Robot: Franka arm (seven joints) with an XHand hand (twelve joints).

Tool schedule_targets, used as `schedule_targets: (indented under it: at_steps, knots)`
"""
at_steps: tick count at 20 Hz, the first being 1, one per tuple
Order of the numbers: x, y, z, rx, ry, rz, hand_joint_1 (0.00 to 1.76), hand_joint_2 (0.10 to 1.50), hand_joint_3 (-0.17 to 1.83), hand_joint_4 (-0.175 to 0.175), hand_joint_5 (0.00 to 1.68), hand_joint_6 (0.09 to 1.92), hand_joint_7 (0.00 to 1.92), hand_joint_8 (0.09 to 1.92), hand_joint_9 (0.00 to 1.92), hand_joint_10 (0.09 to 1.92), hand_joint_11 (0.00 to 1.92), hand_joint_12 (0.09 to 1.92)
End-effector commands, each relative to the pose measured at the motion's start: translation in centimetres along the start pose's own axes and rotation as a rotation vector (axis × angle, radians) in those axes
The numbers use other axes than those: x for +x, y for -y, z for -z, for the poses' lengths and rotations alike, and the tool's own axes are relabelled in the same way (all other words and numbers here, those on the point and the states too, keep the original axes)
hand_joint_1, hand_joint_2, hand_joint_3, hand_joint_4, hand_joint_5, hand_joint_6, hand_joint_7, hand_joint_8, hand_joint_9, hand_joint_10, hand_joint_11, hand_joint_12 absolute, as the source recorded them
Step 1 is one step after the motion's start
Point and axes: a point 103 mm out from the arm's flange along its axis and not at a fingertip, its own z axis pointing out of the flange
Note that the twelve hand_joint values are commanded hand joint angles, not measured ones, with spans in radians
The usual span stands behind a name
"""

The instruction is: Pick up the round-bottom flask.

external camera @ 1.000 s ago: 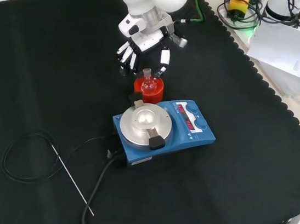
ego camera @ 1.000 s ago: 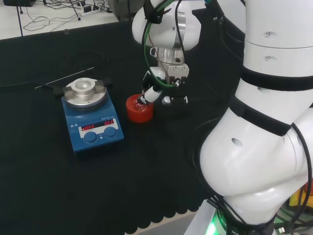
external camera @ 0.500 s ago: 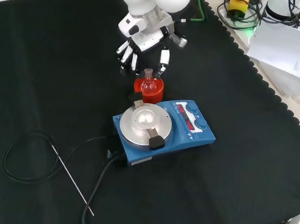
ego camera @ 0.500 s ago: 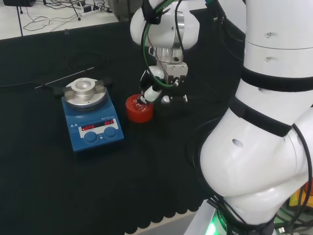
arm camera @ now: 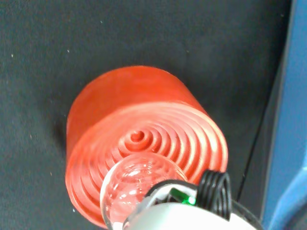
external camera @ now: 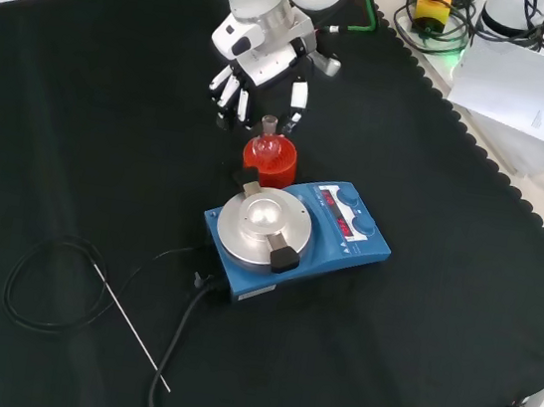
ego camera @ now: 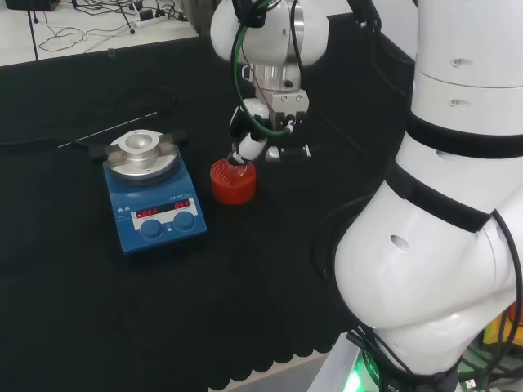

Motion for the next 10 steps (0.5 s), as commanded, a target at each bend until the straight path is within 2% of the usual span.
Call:
schedule_targets:
  at_steps: [1, 6, 10]
  knots:
    - [2.2, 1.1, 3.1, 0.001, 0.061, 0.008, 1.09, 0.66, 0.78, 0.175, 1.13, 0.98, 0.44, 0.71, 0.66, 0.63, 0.22, 1.38]
    - [4.6, 2.2, 4.8, 0.013, 0.109, 0.015, 1.09, 0.66, 0.78, 0.175, 1.13, 0.98, 0.43, 0.71, 0.66, 0.63, 0.22, 1.38]
    - [5.5, 2.7, 5.5, 0.026, 0.120, 0.026, 1.09, 0.66, 0.79, 0.175, 1.13, 0.98, 0.43, 0.71, 0.66, 0.63, 0.22, 1.38]
